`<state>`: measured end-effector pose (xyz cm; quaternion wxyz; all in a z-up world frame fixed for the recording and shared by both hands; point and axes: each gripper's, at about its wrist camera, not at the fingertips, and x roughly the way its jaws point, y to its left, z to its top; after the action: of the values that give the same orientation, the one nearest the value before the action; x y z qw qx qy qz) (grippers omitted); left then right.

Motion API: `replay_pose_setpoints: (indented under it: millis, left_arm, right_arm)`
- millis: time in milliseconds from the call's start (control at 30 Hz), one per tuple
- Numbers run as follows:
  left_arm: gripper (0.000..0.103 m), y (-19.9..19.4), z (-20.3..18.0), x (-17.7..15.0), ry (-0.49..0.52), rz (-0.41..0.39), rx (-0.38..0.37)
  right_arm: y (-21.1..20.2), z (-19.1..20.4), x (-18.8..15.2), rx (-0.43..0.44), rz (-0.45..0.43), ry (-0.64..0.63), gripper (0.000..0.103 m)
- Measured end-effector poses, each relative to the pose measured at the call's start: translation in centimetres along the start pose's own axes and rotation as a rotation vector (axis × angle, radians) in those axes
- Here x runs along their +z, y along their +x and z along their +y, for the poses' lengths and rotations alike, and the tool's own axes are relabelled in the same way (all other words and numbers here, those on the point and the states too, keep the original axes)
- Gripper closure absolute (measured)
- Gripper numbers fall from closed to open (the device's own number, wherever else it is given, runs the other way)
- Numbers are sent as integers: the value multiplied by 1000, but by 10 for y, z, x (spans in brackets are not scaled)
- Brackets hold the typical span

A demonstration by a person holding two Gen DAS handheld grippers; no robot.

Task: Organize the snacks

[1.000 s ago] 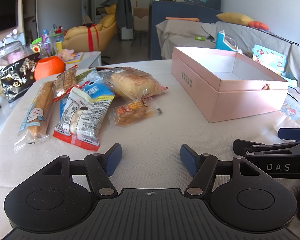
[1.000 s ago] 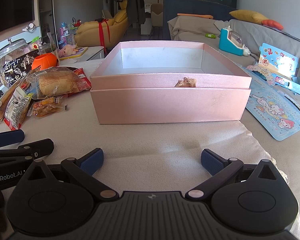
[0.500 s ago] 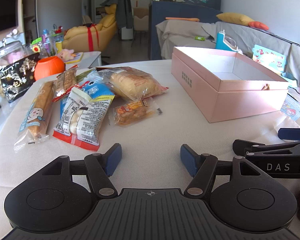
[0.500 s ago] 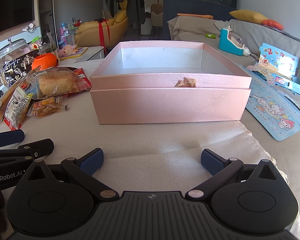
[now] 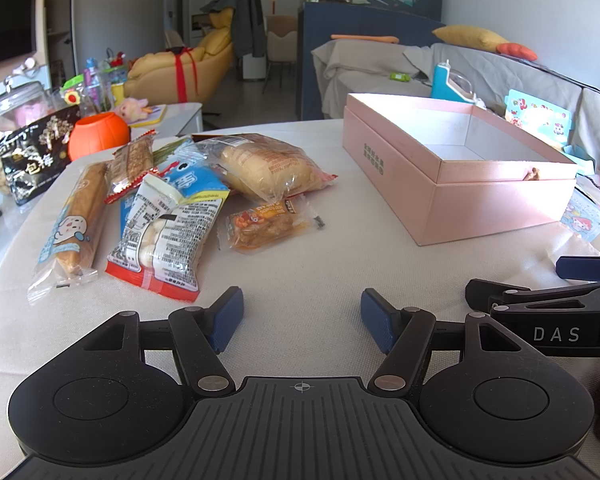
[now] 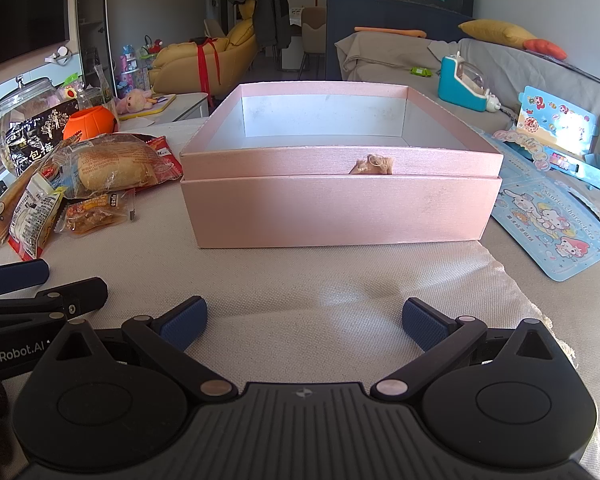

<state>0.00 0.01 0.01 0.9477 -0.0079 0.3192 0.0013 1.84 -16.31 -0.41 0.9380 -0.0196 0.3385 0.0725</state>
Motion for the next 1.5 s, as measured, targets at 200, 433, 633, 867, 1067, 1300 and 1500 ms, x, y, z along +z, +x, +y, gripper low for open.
replay_pose_setpoints:
  millis: [200,433,633,867,1067,1300,1500]
  left_arm:
    - [33,0,0,0,0,0,0]
    - [33,0,0,0,-1,0,-1]
    - [33,0,0,0,-1,0,-1]
    - [33,0,0,0,0,0,0]
    - [33,1,0,0,2,0,2]
    - [33,2,0,0,2,0,1]
    - [38,0,17,5,-20,0,-61]
  right_arm:
    - [0,0,0,0,0,0,0]
    - [0,0,0,0,0,0,0]
    - [0,0,0,0,0,0,0]
    - [0,0,0,0,0,0,0]
    - [0,0,0,0,0,0,0]
    - [0,0,0,0,0,0,0]
    - [0,-3,7,57,73,-33,0]
